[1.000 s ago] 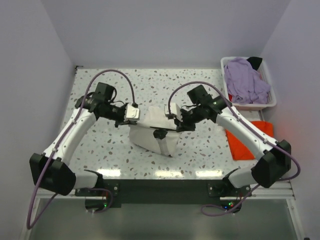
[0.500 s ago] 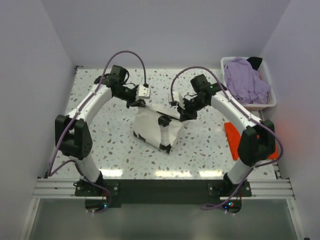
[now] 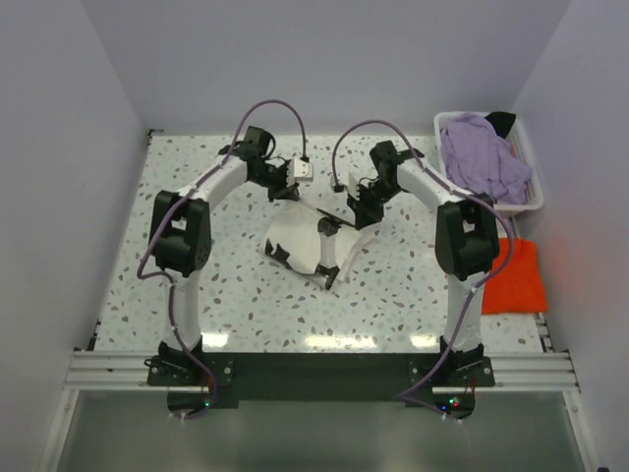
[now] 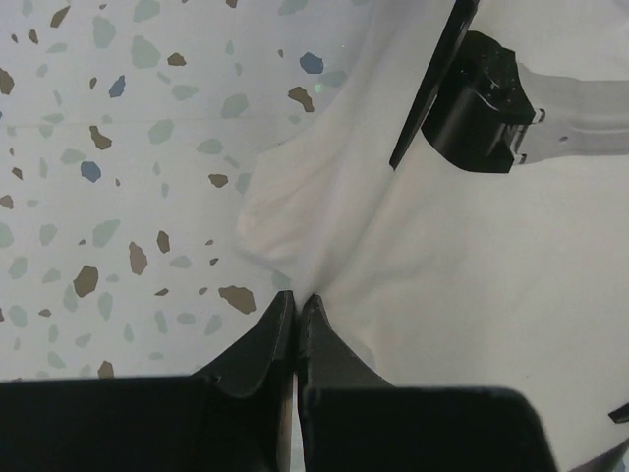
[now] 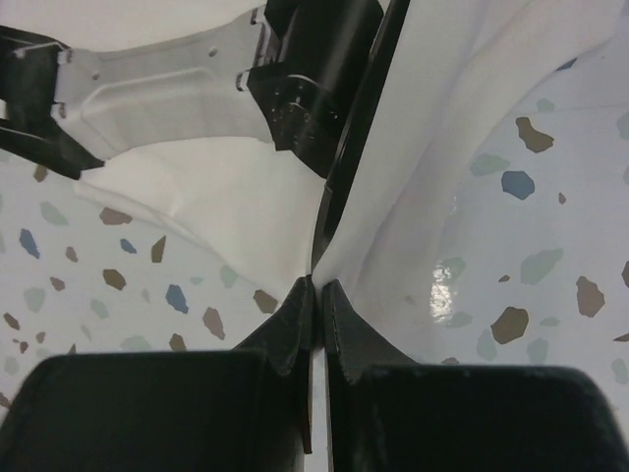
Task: Fold and stack the t-shirts
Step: Fold the tshirt
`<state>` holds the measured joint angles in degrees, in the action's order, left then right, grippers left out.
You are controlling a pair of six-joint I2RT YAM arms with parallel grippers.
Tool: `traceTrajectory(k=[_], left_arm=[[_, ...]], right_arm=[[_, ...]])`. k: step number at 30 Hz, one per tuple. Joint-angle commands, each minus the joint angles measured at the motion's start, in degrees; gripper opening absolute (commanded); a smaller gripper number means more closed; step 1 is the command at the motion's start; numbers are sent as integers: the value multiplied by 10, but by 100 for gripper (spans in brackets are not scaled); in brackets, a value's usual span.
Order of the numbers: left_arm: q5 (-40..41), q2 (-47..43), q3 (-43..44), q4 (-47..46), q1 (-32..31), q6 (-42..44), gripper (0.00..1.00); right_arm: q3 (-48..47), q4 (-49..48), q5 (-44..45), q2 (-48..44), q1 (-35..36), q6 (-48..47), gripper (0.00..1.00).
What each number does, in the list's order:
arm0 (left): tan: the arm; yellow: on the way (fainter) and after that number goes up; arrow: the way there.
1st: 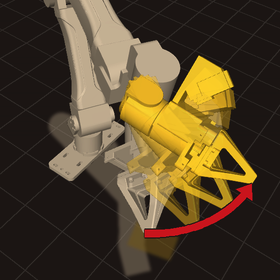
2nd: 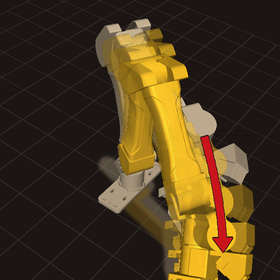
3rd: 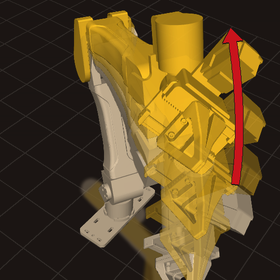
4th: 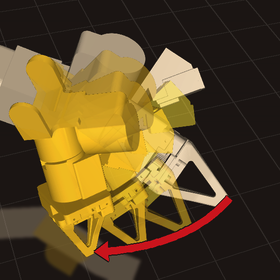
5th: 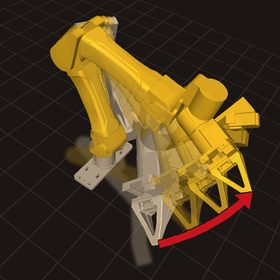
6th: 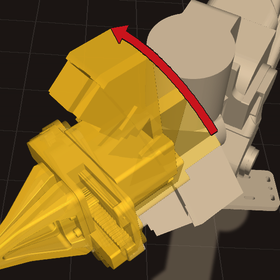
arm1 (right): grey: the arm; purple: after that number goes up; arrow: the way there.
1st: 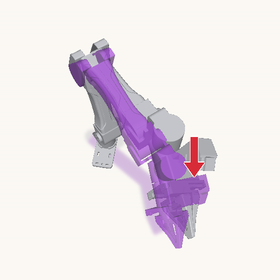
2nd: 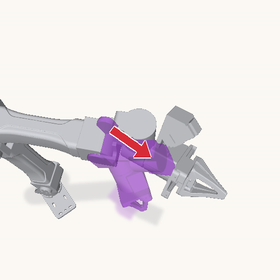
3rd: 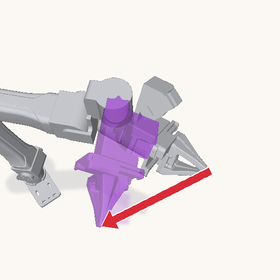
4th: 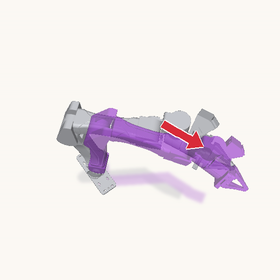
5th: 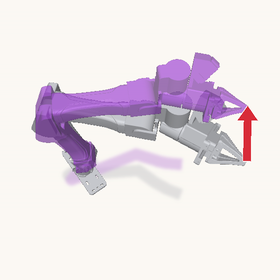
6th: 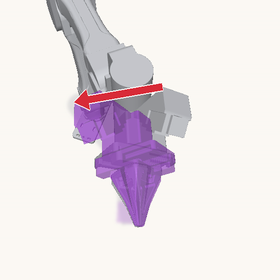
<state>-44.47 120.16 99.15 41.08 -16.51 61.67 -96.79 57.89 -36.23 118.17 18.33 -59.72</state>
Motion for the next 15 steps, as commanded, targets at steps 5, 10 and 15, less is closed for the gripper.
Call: traceTrajectory(k=[5, 10, 15], left_arm=[[47, 46, 7, -24, -13, -74, 0], [36, -62, -163, -55, -13, -97, 0], [5, -159, -229, -60, -14, -133, 0]], right_arm=[[-58, -47, 102, 72, -5, 0, 0], [-121, -60, 114, 116, 0, 7, 0], [-111, -45, 89, 86, 1, 2, 0]])
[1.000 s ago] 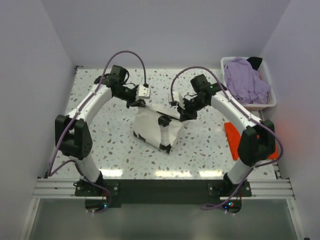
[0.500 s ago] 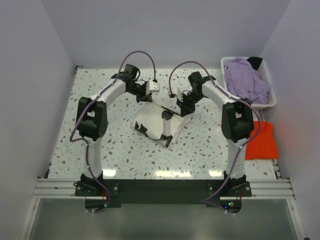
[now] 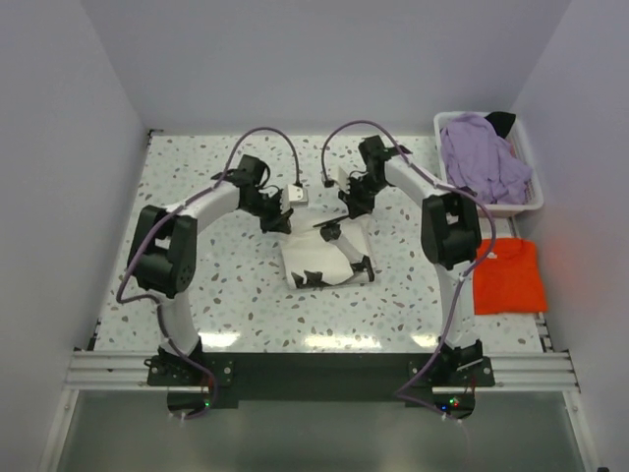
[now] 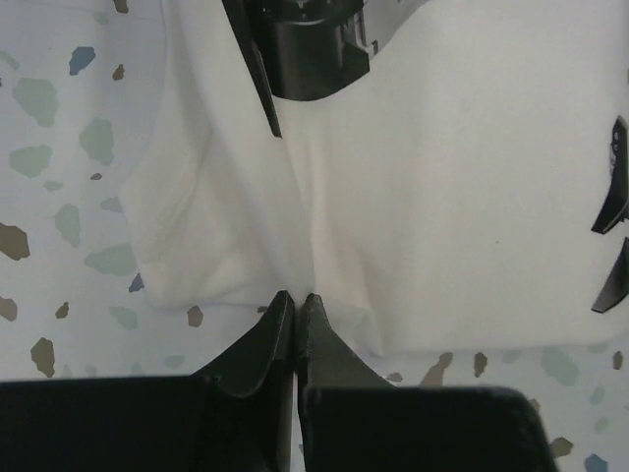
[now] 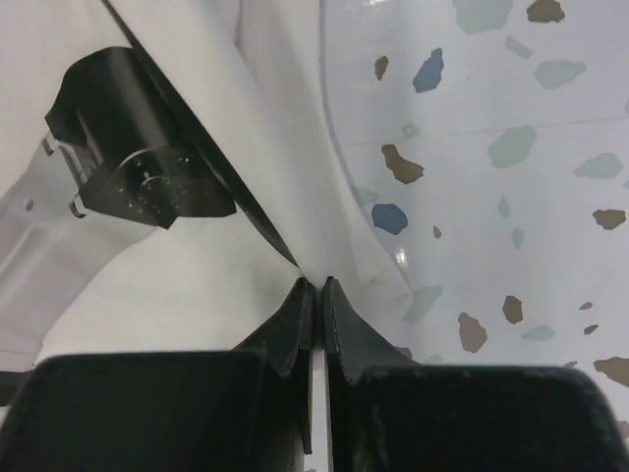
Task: Fold and stack the t-shirts
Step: Fold the tshirt
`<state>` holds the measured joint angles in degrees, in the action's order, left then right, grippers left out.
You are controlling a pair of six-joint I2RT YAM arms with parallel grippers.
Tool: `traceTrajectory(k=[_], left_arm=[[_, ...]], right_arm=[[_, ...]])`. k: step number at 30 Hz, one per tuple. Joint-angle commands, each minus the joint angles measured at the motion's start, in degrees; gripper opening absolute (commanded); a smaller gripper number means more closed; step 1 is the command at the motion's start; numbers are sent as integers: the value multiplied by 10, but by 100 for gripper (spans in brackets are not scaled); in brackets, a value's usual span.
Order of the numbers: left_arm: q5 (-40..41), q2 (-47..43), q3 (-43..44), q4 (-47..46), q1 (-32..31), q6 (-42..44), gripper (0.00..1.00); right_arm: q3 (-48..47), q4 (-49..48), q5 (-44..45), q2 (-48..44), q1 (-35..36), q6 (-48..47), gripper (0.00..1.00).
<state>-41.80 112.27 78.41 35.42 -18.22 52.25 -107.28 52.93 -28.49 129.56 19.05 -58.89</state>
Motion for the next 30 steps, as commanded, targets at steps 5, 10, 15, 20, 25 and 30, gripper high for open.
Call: traceTrajectory(k=[5, 10, 15, 20, 25, 30], left_arm=[[-35, -109, 3, -23, 3, -79, 0], [-33, -32, 75, -32, 3, -103, 0], [-13, 71, 136, -57, 3, -142, 4], [3, 133, 188, -85, 0, -205, 11], [21, 142, 193, -100, 3, -264, 28], [-43, 80, 148, -171, 56, -360, 55]], right_arm=[[63, 1, -12, -98, -8, -6, 0], [92, -30, 5, -113, -16, -25, 0], [45, -6, 6, -68, -19, -39, 0], [29, -1, 27, -27, -19, -43, 6], [36, -32, 53, -25, -19, -25, 46], [23, -48, 40, -52, -29, 50, 61]])
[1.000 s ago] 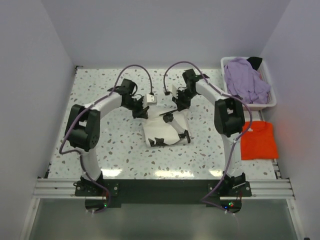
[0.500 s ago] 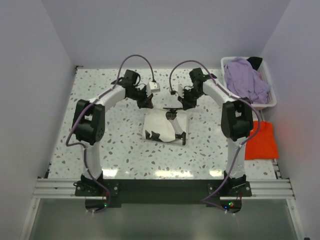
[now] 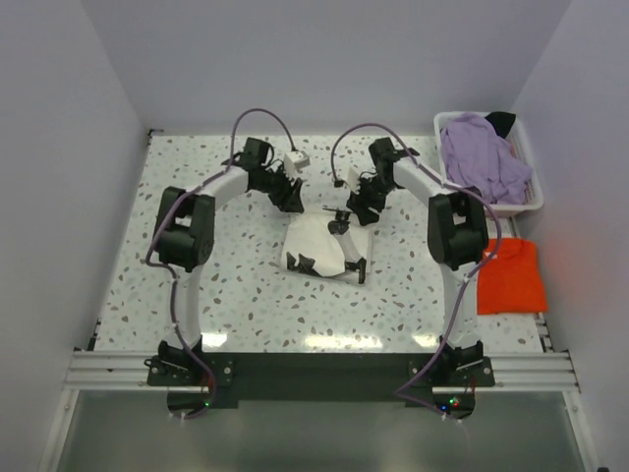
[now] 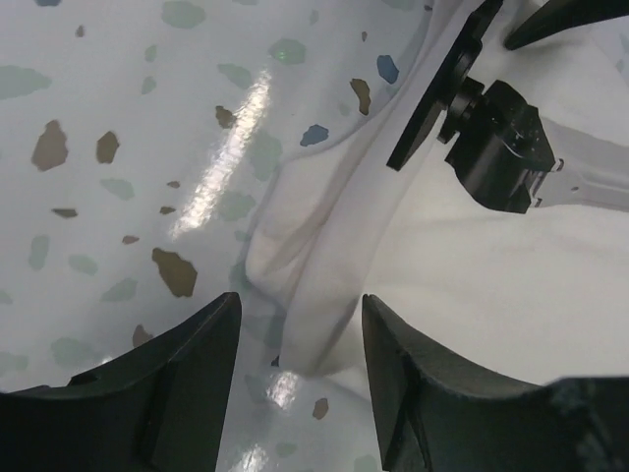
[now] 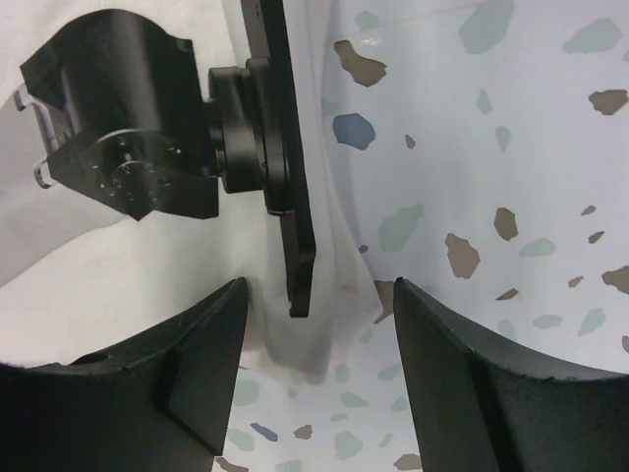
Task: Fold and stack the t-shirts
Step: Fold the tshirt
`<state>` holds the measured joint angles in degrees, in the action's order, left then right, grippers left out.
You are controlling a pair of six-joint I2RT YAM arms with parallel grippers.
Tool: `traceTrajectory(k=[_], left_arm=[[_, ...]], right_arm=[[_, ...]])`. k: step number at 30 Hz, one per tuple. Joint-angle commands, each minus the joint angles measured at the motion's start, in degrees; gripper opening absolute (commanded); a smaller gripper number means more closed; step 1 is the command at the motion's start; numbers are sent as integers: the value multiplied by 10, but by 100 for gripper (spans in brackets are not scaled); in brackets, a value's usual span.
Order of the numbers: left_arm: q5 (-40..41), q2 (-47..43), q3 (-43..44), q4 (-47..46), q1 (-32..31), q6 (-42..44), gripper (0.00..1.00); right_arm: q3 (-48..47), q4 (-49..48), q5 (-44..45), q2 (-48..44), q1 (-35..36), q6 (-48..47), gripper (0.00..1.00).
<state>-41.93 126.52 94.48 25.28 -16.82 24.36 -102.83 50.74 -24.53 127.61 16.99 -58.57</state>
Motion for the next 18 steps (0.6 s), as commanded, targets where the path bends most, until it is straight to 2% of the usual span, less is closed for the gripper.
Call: traceTrajectory(k=[1, 5, 7, 14, 18], left_arm=[[-43, -72, -26, -80, 51, -111, 58], [-28, -118, -53, -75, 72, -120, 59], [-14, -137, -101, -101, 70, -138, 58], [-1, -149, -195, -179, 66, -266, 59], [0, -143, -232, -225, 55, -343, 58]], right_arm=[[-19, -33, 0, -39, -13, 86, 66], [-25, -43, 16, -62, -21, 213, 70], [-10, -35, 8, -75, -23, 269, 70], [12, 4, -59, -43, -25, 363, 66], [7, -24, -61, -16, -25, 376, 65]])
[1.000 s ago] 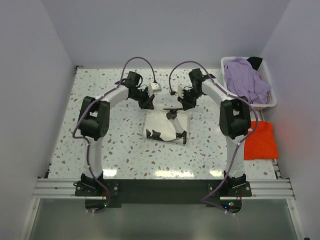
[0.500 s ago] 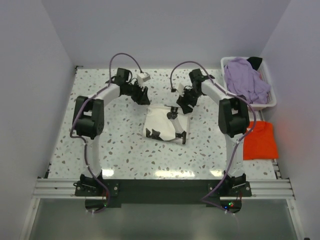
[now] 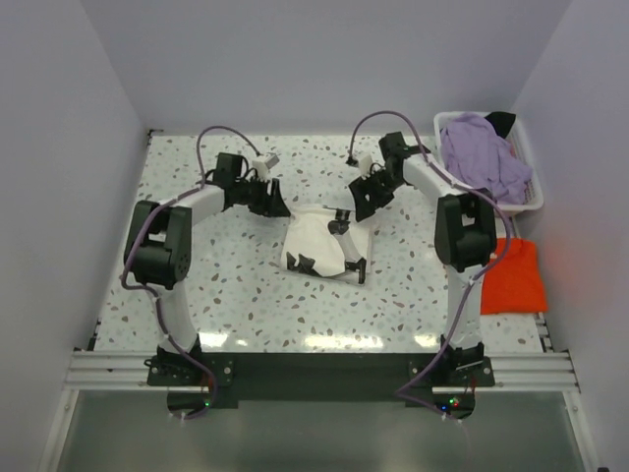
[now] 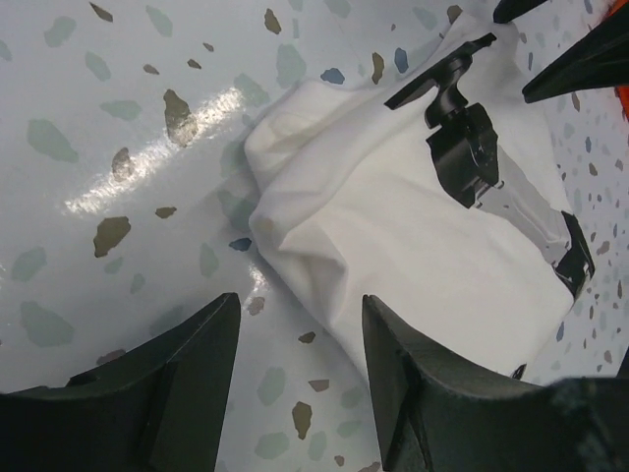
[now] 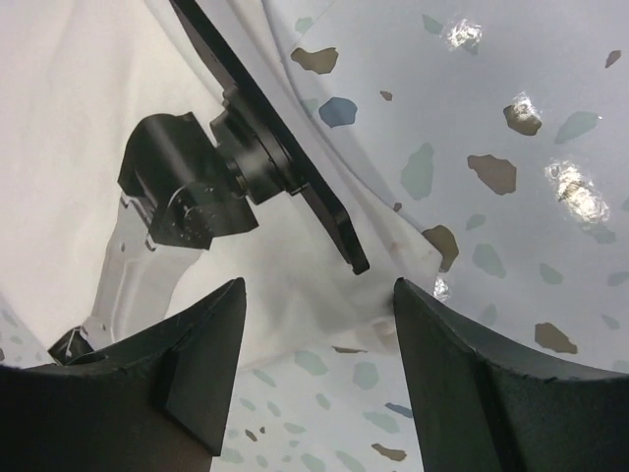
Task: Fold and stack the t-shirts
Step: Fold the tshirt
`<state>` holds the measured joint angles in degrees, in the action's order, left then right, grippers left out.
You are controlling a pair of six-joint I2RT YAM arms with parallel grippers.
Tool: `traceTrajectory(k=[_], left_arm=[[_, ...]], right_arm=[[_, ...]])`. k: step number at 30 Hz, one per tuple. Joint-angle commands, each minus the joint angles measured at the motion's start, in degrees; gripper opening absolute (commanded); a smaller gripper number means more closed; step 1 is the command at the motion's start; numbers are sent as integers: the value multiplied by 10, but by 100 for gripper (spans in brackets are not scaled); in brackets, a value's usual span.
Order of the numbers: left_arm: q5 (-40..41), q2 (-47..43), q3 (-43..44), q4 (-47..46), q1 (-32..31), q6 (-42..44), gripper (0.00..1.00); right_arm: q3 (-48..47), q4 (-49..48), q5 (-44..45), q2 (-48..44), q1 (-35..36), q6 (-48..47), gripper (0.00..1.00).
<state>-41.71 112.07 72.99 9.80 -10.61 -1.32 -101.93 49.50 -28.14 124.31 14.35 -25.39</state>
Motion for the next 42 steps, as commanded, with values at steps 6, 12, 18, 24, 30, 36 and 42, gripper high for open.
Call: traceTrajectory(k=[6, 12, 18, 24, 30, 36, 42], left_arm=[[-3, 8, -57, -87, -25, -127, 49], [-28, -28, -84, -105, -34, -71, 48], [-12, -68, -43, 0, -35, 120, 51], [4, -26, 59, 26, -43, 263, 59], [8, 36, 123, 44, -71, 366, 59], [10, 73, 144, 94, -93, 425, 57], [14, 63, 101, 86, -102, 456, 53]], right_arm=[[-45, 3, -23, 75, 2, 21, 57], [-25, 2, -45, 65, 2, -26, 58], [-41, -7, -32, 58, 0, -85, 54], [-67, -9, -53, 79, 1, -88, 46], [-85, -13, -67, 108, 9, -81, 35], [-64, -26, -77, 106, 29, -84, 29], [-50, -19, -104, 90, 37, -87, 31]])
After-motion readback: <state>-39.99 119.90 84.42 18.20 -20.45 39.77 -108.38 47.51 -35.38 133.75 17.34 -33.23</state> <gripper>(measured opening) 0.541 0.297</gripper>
